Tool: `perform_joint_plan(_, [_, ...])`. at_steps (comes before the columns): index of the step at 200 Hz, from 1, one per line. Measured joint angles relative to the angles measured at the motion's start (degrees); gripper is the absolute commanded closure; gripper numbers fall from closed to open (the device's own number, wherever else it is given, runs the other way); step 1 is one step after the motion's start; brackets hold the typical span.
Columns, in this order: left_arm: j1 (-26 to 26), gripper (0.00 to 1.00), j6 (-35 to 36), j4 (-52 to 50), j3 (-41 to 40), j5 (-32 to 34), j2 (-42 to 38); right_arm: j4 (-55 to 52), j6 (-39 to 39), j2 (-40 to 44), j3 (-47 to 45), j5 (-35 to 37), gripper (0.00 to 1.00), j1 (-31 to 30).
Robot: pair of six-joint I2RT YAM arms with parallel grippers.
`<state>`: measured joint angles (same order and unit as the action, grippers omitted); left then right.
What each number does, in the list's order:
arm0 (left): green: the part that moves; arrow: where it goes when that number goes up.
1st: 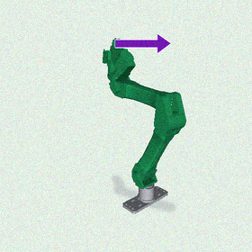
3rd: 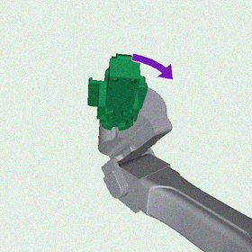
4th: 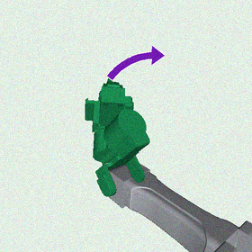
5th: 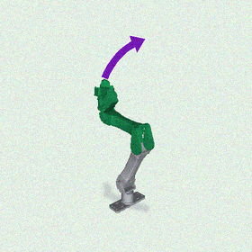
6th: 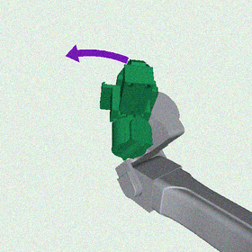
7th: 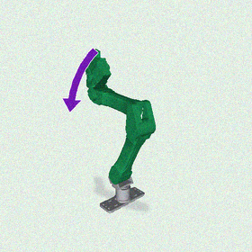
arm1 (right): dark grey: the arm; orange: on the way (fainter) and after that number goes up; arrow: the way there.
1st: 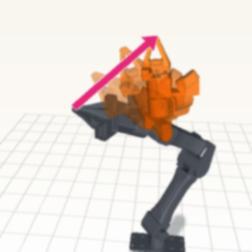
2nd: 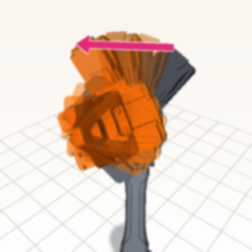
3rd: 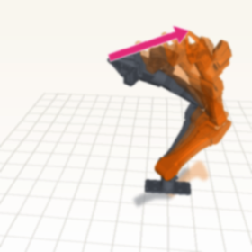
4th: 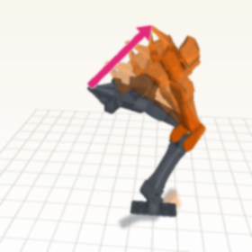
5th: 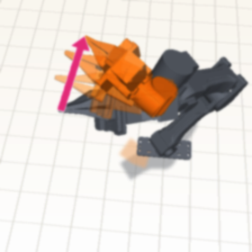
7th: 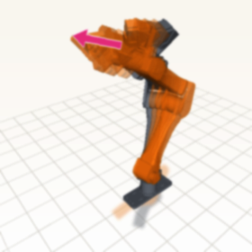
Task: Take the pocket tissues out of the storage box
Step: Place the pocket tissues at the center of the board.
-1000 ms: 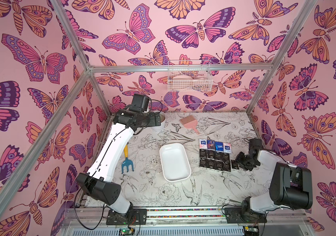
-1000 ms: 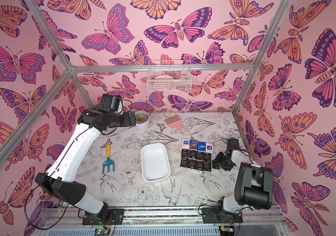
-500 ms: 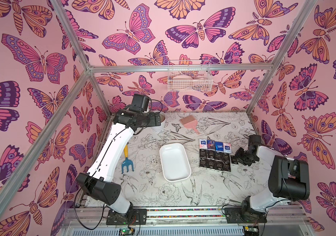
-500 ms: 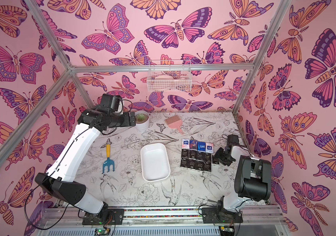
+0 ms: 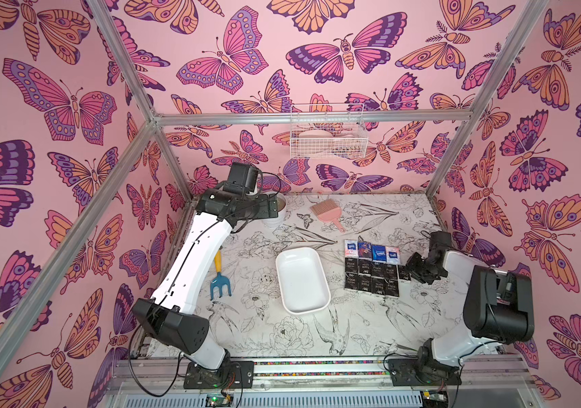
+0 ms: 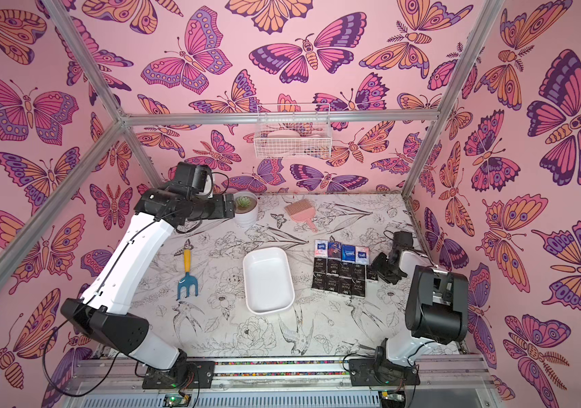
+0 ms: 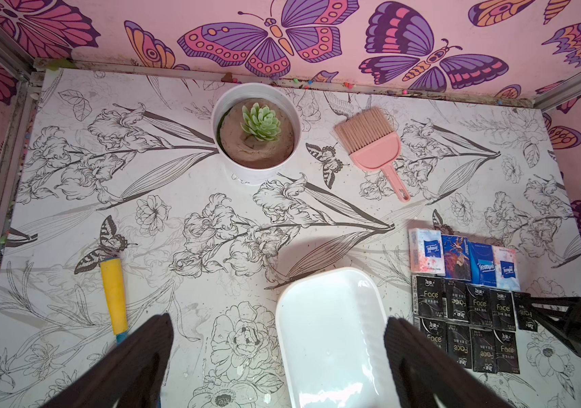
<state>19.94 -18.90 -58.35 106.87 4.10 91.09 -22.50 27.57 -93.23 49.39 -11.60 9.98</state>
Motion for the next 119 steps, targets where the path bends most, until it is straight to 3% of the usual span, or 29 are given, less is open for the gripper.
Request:
perform_joint_plan(62, [0.00,0.00,0.00,0.00,0.00,0.22,0.00,-0.46,0.35,0.66,0.07,0.39,0.57,-0.07])
perform_joint_plan(98, [0.00,0.00,0.00,0.00,0.00,0.22,0.00,-3.37,0.46,5.29,0.09,0.59,0.44,-0.28])
perform_joint_plan(119, [0.00,0.00,0.00,0.00,0.00,0.37,0.04,-4.55,-0.70,9.16,1.03,0.39,0.29,-0.46])
